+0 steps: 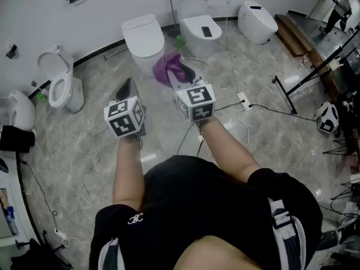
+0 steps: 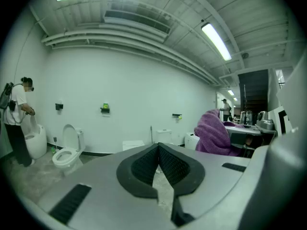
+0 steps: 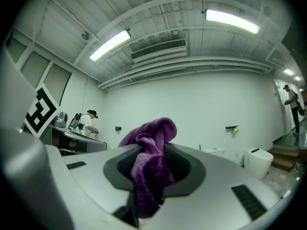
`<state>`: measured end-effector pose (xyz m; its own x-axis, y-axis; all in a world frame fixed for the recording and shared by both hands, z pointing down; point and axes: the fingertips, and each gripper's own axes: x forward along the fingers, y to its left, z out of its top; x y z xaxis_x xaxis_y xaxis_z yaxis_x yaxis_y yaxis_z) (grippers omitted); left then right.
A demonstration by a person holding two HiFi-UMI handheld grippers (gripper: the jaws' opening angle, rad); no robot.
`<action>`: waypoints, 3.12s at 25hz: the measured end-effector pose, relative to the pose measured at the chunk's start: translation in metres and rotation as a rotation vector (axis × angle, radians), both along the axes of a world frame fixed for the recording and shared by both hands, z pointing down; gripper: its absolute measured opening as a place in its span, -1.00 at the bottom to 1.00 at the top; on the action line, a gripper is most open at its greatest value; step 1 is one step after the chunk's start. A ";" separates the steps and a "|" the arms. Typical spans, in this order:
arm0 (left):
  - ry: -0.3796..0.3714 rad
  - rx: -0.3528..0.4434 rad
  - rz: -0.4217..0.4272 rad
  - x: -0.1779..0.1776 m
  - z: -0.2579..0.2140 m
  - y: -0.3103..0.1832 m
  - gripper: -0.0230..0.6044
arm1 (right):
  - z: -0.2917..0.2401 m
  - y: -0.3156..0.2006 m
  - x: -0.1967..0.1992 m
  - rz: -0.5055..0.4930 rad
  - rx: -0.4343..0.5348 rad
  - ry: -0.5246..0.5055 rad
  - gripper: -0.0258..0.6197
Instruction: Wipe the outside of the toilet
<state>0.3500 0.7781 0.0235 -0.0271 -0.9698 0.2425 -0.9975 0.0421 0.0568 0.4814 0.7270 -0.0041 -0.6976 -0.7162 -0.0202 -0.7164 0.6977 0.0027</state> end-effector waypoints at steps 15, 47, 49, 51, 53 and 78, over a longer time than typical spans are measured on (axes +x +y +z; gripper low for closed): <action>0.031 -0.016 0.027 -0.040 0.015 -0.004 -0.91 | 0.015 0.002 -0.049 0.012 -0.028 0.020 -0.59; -0.017 -0.062 0.047 -0.137 0.039 -0.111 -0.91 | 0.046 -0.126 -0.137 0.013 -0.079 -0.099 -0.59; -0.019 -0.068 0.043 -0.139 0.038 -0.142 -0.91 | 0.046 -0.156 -0.144 -0.009 -0.083 -0.096 -0.59; -0.019 -0.072 0.038 -0.143 0.034 -0.175 -0.91 | 0.044 -0.185 -0.155 -0.042 -0.091 -0.086 -0.59; -0.013 -0.069 0.027 -0.149 0.028 -0.209 -0.91 | 0.042 -0.213 -0.168 -0.078 -0.096 -0.071 -0.59; 0.062 -0.117 -0.132 -0.171 0.065 -0.475 -0.91 | 0.063 -0.495 -0.191 -0.214 -0.146 -0.008 -0.59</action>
